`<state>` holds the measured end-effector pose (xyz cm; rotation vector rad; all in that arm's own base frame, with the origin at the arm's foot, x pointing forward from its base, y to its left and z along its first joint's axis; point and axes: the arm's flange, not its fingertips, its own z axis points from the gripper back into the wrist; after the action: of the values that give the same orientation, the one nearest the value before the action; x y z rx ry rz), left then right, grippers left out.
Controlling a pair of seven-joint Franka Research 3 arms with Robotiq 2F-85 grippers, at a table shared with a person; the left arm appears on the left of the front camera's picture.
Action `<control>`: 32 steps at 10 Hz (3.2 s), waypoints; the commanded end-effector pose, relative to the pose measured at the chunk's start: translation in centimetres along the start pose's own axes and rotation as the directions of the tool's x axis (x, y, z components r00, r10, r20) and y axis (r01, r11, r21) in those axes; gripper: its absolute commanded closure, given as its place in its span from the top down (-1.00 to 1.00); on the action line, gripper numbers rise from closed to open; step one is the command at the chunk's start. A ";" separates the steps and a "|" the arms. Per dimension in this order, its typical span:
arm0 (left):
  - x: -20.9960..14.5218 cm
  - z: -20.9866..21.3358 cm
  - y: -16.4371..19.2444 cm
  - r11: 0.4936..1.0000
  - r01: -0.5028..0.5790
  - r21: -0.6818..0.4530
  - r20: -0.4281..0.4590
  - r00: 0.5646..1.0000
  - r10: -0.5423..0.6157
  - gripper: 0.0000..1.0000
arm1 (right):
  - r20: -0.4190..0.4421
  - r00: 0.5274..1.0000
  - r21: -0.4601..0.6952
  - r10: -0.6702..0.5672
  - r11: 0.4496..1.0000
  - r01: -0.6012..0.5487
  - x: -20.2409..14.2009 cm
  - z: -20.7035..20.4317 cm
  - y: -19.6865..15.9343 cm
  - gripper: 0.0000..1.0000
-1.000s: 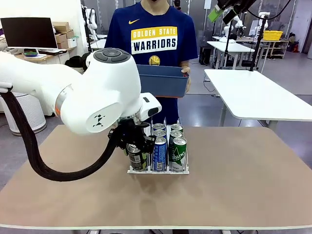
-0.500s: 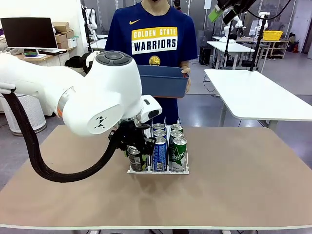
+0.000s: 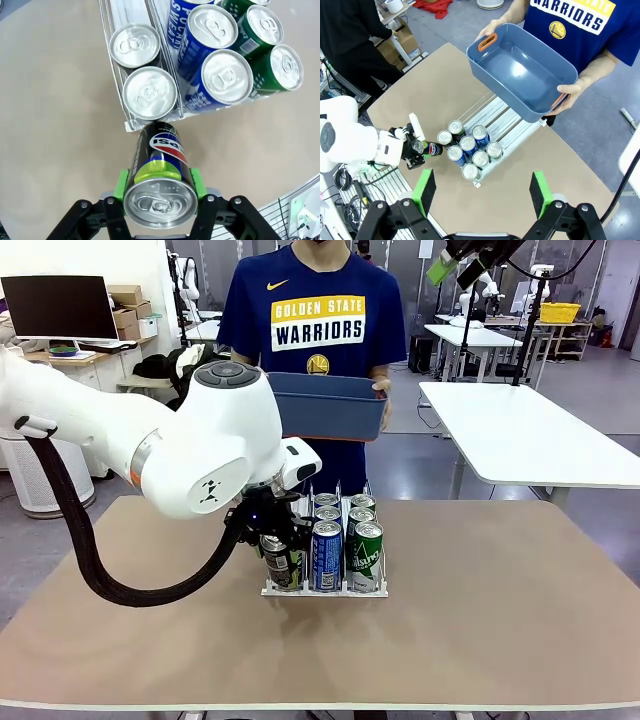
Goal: Fill the beverage cans into the dispenser.
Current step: Place the picked Pepsi coke in the line of the Automatic Can Dispenser with the same cans.
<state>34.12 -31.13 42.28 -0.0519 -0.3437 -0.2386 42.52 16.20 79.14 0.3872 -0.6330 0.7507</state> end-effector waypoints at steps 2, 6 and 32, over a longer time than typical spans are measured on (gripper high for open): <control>2.5 -0.6 1.3 1.000 -0.020 0.004 0.032 0.999 0.020 0.15 | -0.003 1.000 0.000 -0.004 1.000 0.004 0.0 0.0 0.1 1.00; 4.8 -2.5 2.5 0.998 -0.058 -0.019 0.063 0.996 0.059 0.15 | -0.003 1.000 0.000 -0.004 1.000 0.004 0.0 0.0 0.1 1.00; 5.1 -6.1 1.2 1.000 -0.019 0.004 -0.097 0.995 0.019 0.65 | -0.003 1.000 0.000 -0.004 1.000 0.004 0.0 0.0 0.1 1.00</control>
<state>41.46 -32.40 37.74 -0.0253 -0.2629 -0.2177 42.53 16.20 79.14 0.3872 -0.6330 0.7506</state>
